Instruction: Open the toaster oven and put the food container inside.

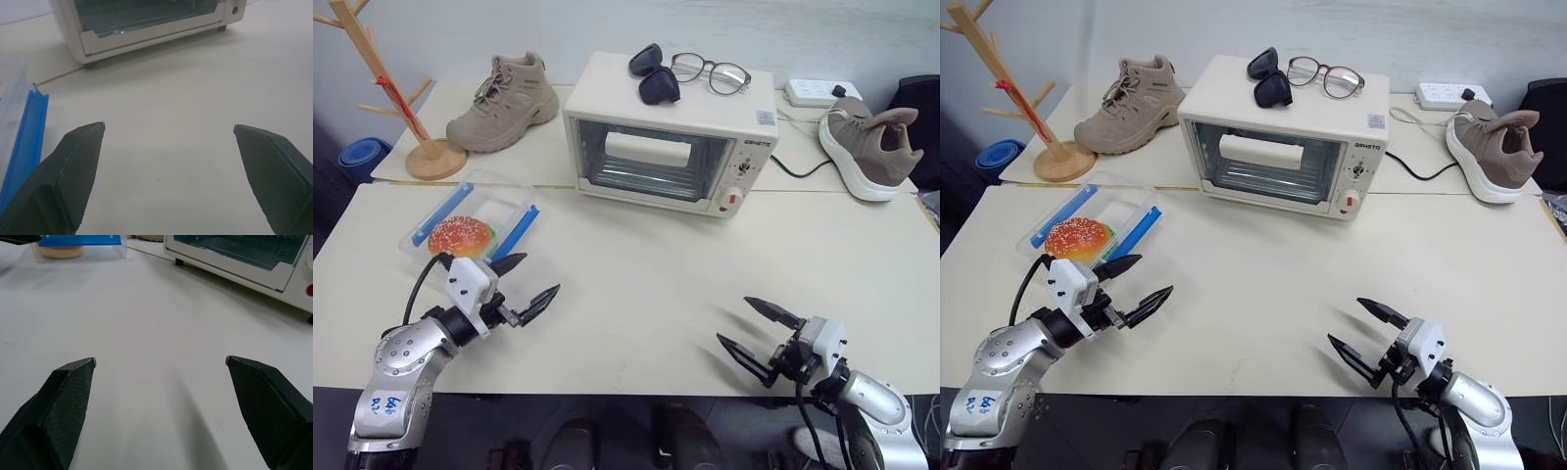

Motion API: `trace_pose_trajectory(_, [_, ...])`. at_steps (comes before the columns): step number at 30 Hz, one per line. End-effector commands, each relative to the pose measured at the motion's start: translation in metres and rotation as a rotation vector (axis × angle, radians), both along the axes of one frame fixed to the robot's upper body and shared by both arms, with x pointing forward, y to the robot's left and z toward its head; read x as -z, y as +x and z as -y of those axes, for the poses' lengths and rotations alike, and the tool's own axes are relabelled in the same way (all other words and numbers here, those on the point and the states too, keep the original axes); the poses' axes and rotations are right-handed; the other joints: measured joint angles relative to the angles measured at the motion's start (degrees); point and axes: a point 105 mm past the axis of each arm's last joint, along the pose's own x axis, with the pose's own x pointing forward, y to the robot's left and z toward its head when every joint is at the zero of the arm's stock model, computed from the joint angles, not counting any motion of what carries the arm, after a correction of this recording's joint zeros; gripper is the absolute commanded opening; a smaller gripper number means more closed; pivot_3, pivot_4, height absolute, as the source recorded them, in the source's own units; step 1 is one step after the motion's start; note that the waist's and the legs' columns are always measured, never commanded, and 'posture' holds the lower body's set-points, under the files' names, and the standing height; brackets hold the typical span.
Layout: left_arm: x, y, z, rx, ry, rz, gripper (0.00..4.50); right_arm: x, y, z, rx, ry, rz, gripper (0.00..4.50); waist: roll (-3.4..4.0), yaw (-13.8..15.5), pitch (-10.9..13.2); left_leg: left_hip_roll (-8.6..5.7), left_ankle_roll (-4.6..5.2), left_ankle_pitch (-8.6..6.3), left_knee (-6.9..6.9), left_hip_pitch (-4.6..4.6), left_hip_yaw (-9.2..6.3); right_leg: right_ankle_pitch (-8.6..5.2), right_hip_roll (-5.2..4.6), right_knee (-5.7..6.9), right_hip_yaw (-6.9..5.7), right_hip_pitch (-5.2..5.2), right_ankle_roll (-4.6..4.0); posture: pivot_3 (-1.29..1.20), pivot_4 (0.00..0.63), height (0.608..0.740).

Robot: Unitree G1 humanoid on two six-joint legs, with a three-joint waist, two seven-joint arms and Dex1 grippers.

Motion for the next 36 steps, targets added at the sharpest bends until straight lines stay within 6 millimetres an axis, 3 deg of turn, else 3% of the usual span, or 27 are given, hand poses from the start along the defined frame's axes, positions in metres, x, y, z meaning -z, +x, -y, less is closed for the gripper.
trace_pose_trajectory(1, [-0.013, -0.004, 0.006, 0.057, 0.022, 0.016, 4.5, -0.022, 0.008, -0.014, -0.059, 0.053, 0.07, 4.45, 0.0, -0.1, 0.0, 0.0, 0.0, 0.0, 0.0, 0.0, 0.0, 0.0, 0.0, 0.0, 0.0, 0.0, 0.0, 0.0, 0.15, 0.74])
trace_pose_trajectory(3, [-0.038, -0.01, 0.002, 0.097, -0.097, 0.037, 4.5, -0.05, 0.03, -0.03, -0.079, 0.107, 0.109, 4.45, 0.0, -0.4, 0.0, 0.0, 0.0, 0.0, 0.02, 0.03, 0.03, 0.0, 0.0, 0.03, 0.04, 0.0, 0.0, 0.0, 0.15, 0.74])
trace_pose_trajectory(5, [-0.052, -0.017, -0.002, 0.153, -0.163, 0.031, 4.5, -0.066, 0.046, -0.042, -0.093, 0.096, 0.123, 4.45, 0.04, -0.8, 0.0, 0.01, -0.02, 0.02, 0.1, -0.01, 0.02, 0.0, -0.02, 0.15, 0.07, -0.07, 0.0, 0.0, 0.15, 0.74])
trace_pose_trajectory(9, [-0.06, -0.016, -0.018, 0.141, -0.168, 0.004, 4.5, -0.097, 0.082, -0.061, -0.088, 0.094, 0.185, 4.45, 0.11, -1.1, 0.0, 0.02, -0.23, 0.1, 0.03, -0.09, -0.14, -0.08, 0.0, 0.26, -0.09, -0.21, -0.14, 0.0, 0.15, 0.74])
trace_pose_trajectory(14, [-0.064, -0.014, -0.016, 0.14, -0.157, 0.024, 4.5, -0.122, 0.13, -0.071, 0.037, 0.121, 0.185, 4.45, 0.1, -1.0, 0.0, -0.03, -0.39, 0.22, 0.1, -0.26, -0.16, -0.07, -0.01, 0.14, -0.13, -0.21, -0.12, 0.0, 0.15, 0.74])
trace_pose_trajectory(19, [-0.066, -0.016, -0.006, 0.15, -0.181, 0.044, 4.5, -0.146, 0.152, -0.09, 0.051, 0.153, 0.229, 4.45, 0.11, -1.4, 0.0, -0.01, -0.45, 0.25, 0.07, -0.28, -0.14, -0.07, 0.01, 0.24, -0.13, -0.26, -0.11, 0.0, 0.15, 0.74])
trace_pose_trajectory(24, [-0.067, -0.017, -0.005, 0.13, -0.212, 0.053, 4.5, -0.151, 0.14, -0.115, -0.071, 0.17, 0.238, 4.45, 0.11, -1.5, 0.0, 0.0, -0.46, 0.26, 0.05, -0.3, -0.12, -0.07, 0.01, 0.4, -0.12, -0.28, -0.1, 0.0, 0.15, 0.74])
trace_pose_trajectory(29, [-0.065, -0.015, -0.008, 0.119, -0.201, 0.047, 4.5, -0.134, 0.113, -0.124, -0.197, 0.12, 0.186, 4.45, 0.11, -1.7, 0.0, 0.04, -0.31, 0.17, 0.03, -0.27, -0.07, -0.06, 0.06, 0.43, -0.06, -0.29, -0.1, 0.0, 0.15, 0.74])
trace_pose_trajectory(33, [-0.075, -0.004, -0.016, 0.081, -0.227, 0.068, 4.5, -0.118, 0.092, -0.124, -0.272, 0.031, 0.192, 4.45, 0.11, -1.6, 0.0, 0.07, -0.22, 0.12, 0.03, -0.23, -0.05, -0.06, 0.1, 0.45, -0.03, -0.31, -0.1, 0.0, 0.15, 0.74])
trace_pose_trajectory(36, [-0.086, 0.007, -0.023, 0.053, -0.236, 0.113, 3.87, -0.108, 0.086, -0.122, -0.291, -0.02, 0.192, 4.5, 0.11, -1.6, 0.0, 0.06, -0.22, 0.13, 0.05, -0.23, -0.06, -0.07, 0.12, 0.45, -0.04, -0.33, -0.11, 0.0, 0.15, 0.74])
